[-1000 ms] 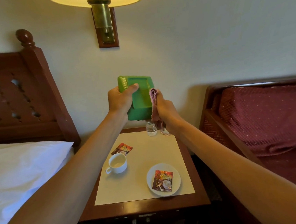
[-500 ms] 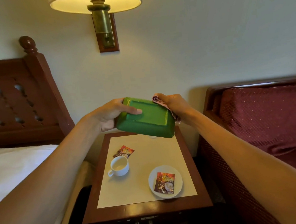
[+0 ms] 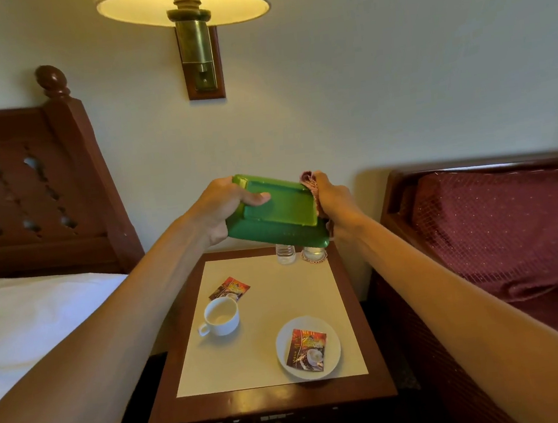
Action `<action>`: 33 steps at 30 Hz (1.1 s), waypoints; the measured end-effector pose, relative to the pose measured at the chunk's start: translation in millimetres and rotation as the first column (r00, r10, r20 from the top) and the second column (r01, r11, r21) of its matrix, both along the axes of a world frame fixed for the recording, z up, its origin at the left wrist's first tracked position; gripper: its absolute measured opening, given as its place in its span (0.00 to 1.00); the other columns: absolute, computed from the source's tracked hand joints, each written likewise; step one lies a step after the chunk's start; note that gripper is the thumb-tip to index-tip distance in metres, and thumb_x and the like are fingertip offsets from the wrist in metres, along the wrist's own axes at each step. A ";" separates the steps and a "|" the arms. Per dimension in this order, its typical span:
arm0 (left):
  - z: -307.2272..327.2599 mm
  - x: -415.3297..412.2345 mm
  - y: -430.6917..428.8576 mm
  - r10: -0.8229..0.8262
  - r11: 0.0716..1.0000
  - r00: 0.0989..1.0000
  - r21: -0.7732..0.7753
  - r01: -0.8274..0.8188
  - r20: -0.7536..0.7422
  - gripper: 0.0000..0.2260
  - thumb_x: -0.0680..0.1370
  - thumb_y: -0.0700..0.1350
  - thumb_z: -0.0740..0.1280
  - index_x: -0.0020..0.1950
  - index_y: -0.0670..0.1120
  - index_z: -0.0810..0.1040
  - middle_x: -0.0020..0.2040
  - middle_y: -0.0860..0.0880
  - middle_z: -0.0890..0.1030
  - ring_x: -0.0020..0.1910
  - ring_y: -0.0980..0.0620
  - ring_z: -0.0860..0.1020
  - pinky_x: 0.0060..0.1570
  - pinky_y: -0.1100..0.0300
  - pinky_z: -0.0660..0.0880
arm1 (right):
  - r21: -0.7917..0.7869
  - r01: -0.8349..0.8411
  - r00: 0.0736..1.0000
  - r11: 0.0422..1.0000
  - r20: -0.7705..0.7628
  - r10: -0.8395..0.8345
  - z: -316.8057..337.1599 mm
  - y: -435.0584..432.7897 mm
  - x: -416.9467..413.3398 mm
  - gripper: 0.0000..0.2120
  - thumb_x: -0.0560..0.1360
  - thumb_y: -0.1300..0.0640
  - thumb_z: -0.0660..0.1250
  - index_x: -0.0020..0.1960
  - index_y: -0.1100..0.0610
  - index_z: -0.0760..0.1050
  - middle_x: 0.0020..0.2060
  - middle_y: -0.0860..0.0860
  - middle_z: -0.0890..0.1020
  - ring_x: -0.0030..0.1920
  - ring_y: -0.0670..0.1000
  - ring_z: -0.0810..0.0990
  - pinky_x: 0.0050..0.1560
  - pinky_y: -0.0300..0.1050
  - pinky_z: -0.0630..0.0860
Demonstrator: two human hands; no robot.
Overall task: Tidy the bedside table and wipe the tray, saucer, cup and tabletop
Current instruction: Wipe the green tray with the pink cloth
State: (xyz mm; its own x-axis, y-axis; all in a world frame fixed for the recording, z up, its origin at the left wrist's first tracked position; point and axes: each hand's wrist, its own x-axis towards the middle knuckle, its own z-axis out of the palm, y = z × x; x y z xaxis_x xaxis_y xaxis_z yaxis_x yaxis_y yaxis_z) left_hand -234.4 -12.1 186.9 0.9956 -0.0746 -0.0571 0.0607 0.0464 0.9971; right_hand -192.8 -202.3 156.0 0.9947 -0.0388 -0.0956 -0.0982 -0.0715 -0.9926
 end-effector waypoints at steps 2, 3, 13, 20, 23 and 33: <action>1.0 2.3 -5.5 0.166 0.985 0.986 -0.051 -0.165 0.014 0.14 0.71 0.33 0.73 0.56 0.38 0.79 0.49 0.38 0.84 0.46 0.40 0.84 0.41 0.50 0.83 | 0.039 -0.006 1.000 0.999 -0.001 0.006 -4.7 5.8 -4.5 0.25 0.83 0.39 0.51 0.45 0.58 0.74 0.29 0.51 0.75 0.31 0.49 0.77 0.29 0.35 0.71; 0.1 3.9 -8.4 0.247 0.966 0.969 -0.087 -0.245 0.013 0.14 0.71 0.33 0.73 0.55 0.38 0.79 0.48 0.39 0.84 0.45 0.41 0.84 0.39 0.52 0.83 | 0.056 -0.015 1.000 0.998 0.001 0.015 -8.9 7.6 -6.3 0.25 0.83 0.40 0.50 0.46 0.60 0.73 0.28 0.51 0.75 0.27 0.47 0.77 0.26 0.35 0.72; -27.6 -5.8 1.4 0.006 0.958 1.000 -0.286 -0.003 0.012 0.26 0.67 0.38 0.76 0.63 0.39 0.74 0.61 0.38 0.80 0.56 0.43 0.82 0.48 0.52 0.82 | 0.009 0.134 0.977 0.991 0.165 -0.133 1.7 -7.3 7.1 0.22 0.80 0.42 0.58 0.39 0.59 0.74 0.27 0.53 0.76 0.20 0.48 0.73 0.19 0.40 0.67; -12.9 -9.4 -18.3 -0.097 0.995 0.993 -0.016 0.097 -0.063 0.18 0.75 0.45 0.72 0.64 0.41 0.77 0.59 0.38 0.82 0.54 0.37 0.82 0.54 0.42 0.80 | -0.132 0.070 0.975 0.989 0.221 -0.039 16.3 7.2 19.1 0.21 0.78 0.40 0.58 0.40 0.55 0.77 0.33 0.53 0.78 0.34 0.52 0.76 0.29 0.44 0.68; -4.9 -3.6 -31.3 0.178 0.983 0.983 -0.039 -0.180 -0.051 0.12 0.74 0.44 0.74 0.56 0.42 0.81 0.51 0.41 0.85 0.46 0.41 0.84 0.46 0.50 0.81 | -0.076 0.068 0.983 0.995 0.176 -0.054 5.5 20.4 10.3 0.28 0.80 0.35 0.52 0.44 0.56 0.78 0.40 0.53 0.83 0.42 0.54 0.83 0.40 0.48 0.79; -20.1 -5.2 -30.2 0.329 0.933 0.933 -0.104 -0.345 -0.144 0.12 0.74 0.46 0.74 0.55 0.46 0.80 0.50 0.43 0.85 0.48 0.41 0.84 0.50 0.45 0.81 | -0.105 -0.016 0.989 0.994 0.142 0.031 -18.6 24.4 -2.6 0.27 0.79 0.35 0.55 0.40 0.56 0.78 0.39 0.56 0.84 0.43 0.56 0.84 0.46 0.53 0.80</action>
State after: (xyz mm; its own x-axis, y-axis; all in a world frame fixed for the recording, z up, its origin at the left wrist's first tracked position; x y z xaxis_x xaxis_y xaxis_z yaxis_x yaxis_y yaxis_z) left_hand -239.6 -42.3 166.8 0.9491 0.2494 -0.1921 0.1407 0.2098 0.9676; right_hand -195.4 -177.9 137.4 0.9985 -0.0177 0.0515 0.0477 -0.1748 -0.9835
